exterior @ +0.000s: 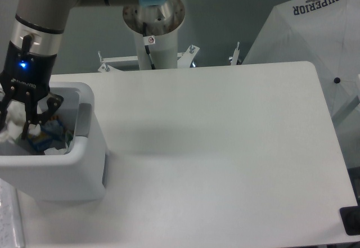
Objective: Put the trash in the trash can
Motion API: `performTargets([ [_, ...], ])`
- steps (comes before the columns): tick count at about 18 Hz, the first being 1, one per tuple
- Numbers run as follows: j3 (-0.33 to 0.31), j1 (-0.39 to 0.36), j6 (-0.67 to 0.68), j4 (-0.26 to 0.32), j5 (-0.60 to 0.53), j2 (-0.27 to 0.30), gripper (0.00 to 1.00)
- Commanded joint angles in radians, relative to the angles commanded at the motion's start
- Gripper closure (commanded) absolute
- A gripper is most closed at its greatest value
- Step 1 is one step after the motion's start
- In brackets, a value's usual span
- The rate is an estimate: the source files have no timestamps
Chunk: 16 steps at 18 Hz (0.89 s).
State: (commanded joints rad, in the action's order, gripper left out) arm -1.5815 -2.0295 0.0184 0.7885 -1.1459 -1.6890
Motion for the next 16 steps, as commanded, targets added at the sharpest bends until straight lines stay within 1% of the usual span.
performTargets([
  [2,0.012,-0.011,-0.003,0.0,0.0,-0.003,0.0],
  [3,0.02,-0.026,-0.006,0.0,-0.002,-0.003,0.0],
  [4,0.034,-0.056,-0.017,0.0,-0.014,-0.002,0.0],
  [5,0.044,-0.087,-0.047,0.003,-0.047,0.0,0.0],
  [8,0.046,-0.167,-0.121,0.006,-0.208,-0.003,0.0],
  [9,0.048,-0.204,-0.161,0.006,-0.251,-0.006,0.0],
  [11,0.04,-0.267,-0.306,0.009,-0.325,-0.023,0.0],
  [13,0.028,-0.328,-0.446,0.017,-0.415,-0.057,0.0],
  [15,0.003,-0.372,-0.536,0.015,-0.475,-0.066,0.0],
  [16,-0.008,-0.402,-0.584,0.017,-0.485,-0.066,0.0],
])
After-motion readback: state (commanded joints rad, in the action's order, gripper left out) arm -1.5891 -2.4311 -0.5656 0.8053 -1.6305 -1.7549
